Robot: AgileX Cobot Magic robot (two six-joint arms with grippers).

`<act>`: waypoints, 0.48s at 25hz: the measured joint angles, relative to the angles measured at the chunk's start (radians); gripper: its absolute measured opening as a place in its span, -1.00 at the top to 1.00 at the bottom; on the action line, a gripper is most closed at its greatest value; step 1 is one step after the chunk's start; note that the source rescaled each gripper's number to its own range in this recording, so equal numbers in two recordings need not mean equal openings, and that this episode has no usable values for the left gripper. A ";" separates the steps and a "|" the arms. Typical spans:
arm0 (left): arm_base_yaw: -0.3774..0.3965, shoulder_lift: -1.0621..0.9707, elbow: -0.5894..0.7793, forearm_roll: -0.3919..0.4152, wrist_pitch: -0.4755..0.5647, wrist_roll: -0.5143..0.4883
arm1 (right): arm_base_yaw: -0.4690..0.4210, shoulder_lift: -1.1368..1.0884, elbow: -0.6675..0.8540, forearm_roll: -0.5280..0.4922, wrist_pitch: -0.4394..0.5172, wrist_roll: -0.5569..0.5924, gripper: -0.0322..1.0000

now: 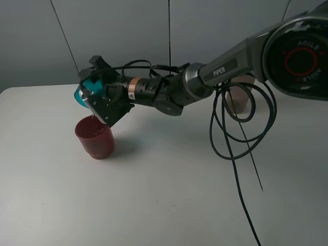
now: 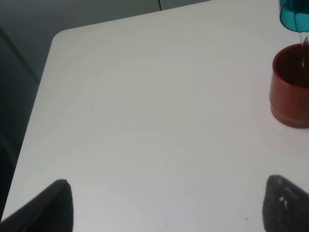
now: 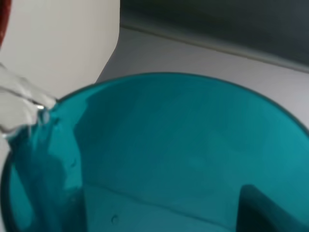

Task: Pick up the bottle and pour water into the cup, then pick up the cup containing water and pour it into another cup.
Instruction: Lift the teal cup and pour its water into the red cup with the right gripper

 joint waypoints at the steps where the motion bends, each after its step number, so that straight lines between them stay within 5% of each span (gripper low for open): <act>1: 0.000 0.000 0.000 0.000 0.000 0.000 | 0.000 0.000 0.000 -0.002 0.000 -0.009 0.81; 12: 0.000 0.000 0.000 0.000 0.000 0.000 | 0.001 0.000 0.000 -0.027 0.000 -0.055 0.81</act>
